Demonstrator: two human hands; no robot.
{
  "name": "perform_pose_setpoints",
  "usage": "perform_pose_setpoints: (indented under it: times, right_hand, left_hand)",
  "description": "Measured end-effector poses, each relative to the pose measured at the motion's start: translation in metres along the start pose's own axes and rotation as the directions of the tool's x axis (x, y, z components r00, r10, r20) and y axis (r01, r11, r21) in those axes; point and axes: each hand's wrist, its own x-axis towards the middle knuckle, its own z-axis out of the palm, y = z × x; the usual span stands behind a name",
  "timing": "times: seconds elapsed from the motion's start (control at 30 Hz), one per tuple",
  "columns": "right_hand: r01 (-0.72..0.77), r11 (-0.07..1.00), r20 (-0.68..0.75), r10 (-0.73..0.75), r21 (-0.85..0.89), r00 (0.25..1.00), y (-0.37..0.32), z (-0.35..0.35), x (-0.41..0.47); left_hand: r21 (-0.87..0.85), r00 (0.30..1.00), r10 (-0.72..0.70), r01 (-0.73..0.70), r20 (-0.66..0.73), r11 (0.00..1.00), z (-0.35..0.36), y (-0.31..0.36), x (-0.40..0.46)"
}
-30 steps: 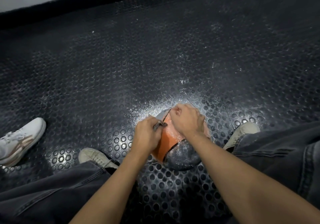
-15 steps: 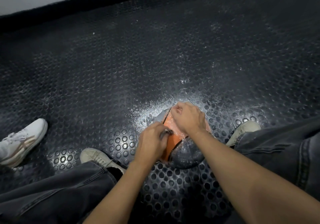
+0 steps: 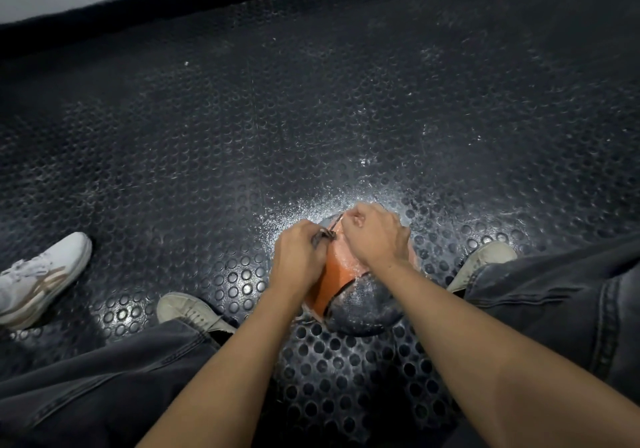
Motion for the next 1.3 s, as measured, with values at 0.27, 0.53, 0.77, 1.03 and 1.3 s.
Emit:
perform_pose_setpoints:
  times: [0.27,0.53,0.77,1.03,1.3]
  right_hand:
    - [-0.029,0.999,-0.007,0.029,0.018,1.000,0.003,-0.006,0.003]
    - [-0.133,0.991,-0.063,0.133,-0.001,0.989,0.004,-0.002,0.000]
    - [-0.102,0.994,0.009,0.102,-0.033,0.995,0.009,-0.005,0.006]
    - [-0.073,0.995,-0.046,0.076,0.072,0.996,0.014,0.001,0.005]
    - [-0.166,0.974,-0.060,0.177,0.152,0.982,0.012,0.004,0.007]
  left_hand:
    - [-0.067,0.990,0.133,-0.130,0.037,0.989,0.002,0.009,-0.035]
    - [-0.010,0.982,0.182,-0.182,0.043,0.983,0.005,0.010,-0.044]
    - [-0.022,0.998,0.036,-0.037,-0.050,0.999,0.001,0.003,-0.007]
    - [-0.026,0.984,0.172,-0.171,0.042,0.985,-0.002,-0.007,-0.013]
    - [-0.031,0.955,0.286,-0.285,0.079,0.958,-0.004,-0.004,-0.040]
